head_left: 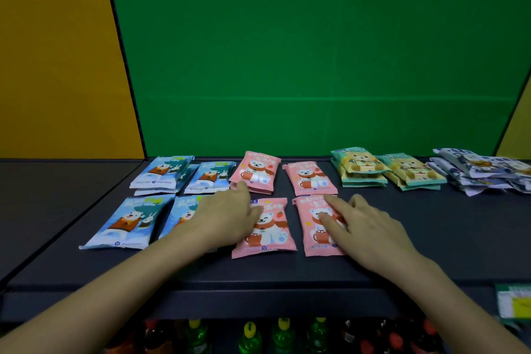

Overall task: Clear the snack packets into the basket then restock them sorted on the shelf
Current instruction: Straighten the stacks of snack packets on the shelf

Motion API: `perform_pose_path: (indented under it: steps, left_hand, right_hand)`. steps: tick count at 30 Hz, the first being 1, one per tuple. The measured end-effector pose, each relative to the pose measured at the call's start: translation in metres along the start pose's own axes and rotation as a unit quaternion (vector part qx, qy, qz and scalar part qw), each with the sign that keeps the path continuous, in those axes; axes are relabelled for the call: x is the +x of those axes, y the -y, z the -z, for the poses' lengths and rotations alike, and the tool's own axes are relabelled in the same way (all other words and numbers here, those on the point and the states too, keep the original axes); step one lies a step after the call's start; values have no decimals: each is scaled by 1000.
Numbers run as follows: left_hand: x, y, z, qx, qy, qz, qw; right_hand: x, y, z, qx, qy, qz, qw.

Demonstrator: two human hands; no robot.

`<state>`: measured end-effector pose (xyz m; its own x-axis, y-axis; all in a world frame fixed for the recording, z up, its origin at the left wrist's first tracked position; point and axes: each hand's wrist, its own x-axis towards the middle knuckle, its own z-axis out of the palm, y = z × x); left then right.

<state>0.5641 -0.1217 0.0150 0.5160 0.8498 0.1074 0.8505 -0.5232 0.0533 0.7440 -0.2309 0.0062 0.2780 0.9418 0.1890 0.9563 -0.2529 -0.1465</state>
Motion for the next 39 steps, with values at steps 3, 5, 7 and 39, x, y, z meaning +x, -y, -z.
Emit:
perform_pose_path:
  steps: [3, 5, 7, 39]
  left_hand:
    - [-5, -5, 0, 61, -23, -17, 998]
    - [-2, -5, 6, 84, -57, -25, 995]
    - [9, -3, 13, 78, -118, -22, 990]
    - [99, -3, 18, -178, -137, 1, 974]
  right_hand:
    - [1, -2, 6, -10, 23, 6, 1000]
    - [9, -5, 11, -2, 30, 17, 999]
    - [26, -7, 16, 54, 15, 40, 998]
    - [95, -14, 29, 105, -50, 20, 993]
